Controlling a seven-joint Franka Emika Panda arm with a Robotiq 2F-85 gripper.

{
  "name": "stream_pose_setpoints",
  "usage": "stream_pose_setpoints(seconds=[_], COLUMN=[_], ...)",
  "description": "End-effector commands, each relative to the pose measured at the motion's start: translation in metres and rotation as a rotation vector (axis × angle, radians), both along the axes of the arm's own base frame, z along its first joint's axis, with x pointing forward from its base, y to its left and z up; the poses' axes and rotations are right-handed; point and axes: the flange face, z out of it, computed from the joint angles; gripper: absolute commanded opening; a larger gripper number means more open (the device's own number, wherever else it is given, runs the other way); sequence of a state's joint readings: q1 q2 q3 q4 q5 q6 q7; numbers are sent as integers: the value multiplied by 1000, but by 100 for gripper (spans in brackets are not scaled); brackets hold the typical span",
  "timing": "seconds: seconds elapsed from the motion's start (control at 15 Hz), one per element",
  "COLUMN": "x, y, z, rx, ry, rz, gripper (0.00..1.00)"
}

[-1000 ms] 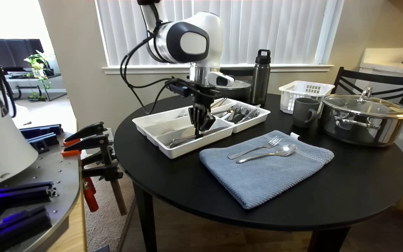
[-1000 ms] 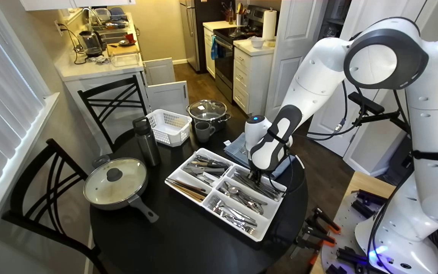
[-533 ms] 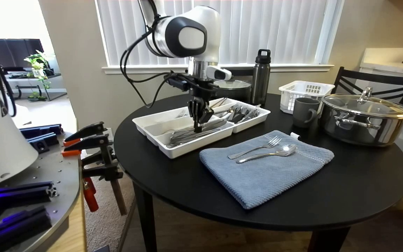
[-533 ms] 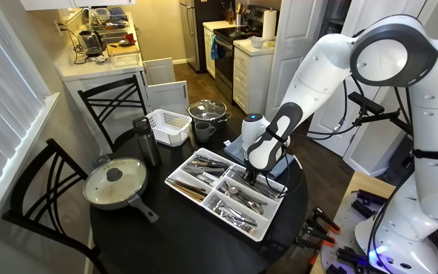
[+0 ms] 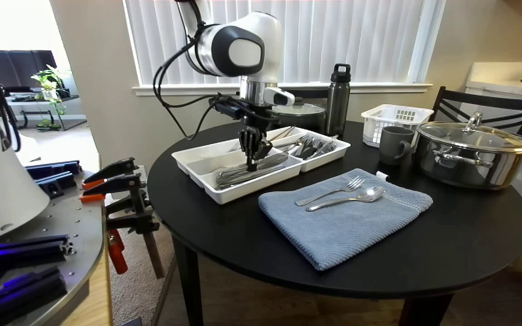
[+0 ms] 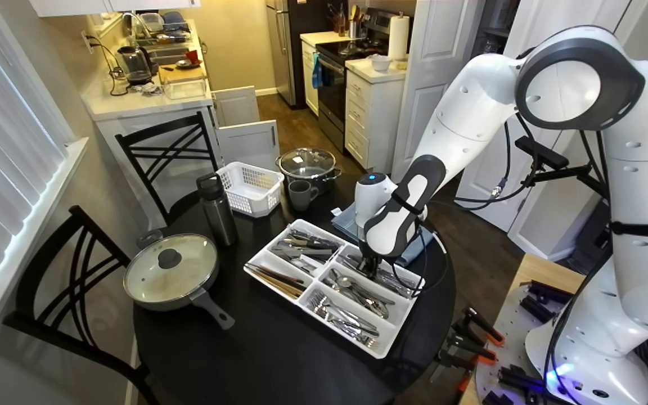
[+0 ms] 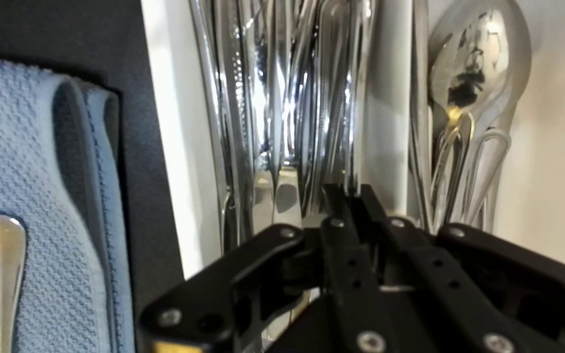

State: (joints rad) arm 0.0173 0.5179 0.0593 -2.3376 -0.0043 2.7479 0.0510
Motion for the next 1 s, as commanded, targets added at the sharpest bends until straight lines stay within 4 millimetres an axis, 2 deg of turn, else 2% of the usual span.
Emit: stream_pose_setpoints(seconds=[0.0, 0.13, 0.47, 0.67, 0.93], x=[1, 1, 1, -3, -3], y=[-4, -6, -7, -10, -21], z=[-1, -1, -3, 14, 54], rx=[5, 10, 14, 17, 3], ry=[4, 6, 11, 38, 59], rz=[24, 28, 25, 14, 4], gripper=[3, 1, 2, 2, 2])
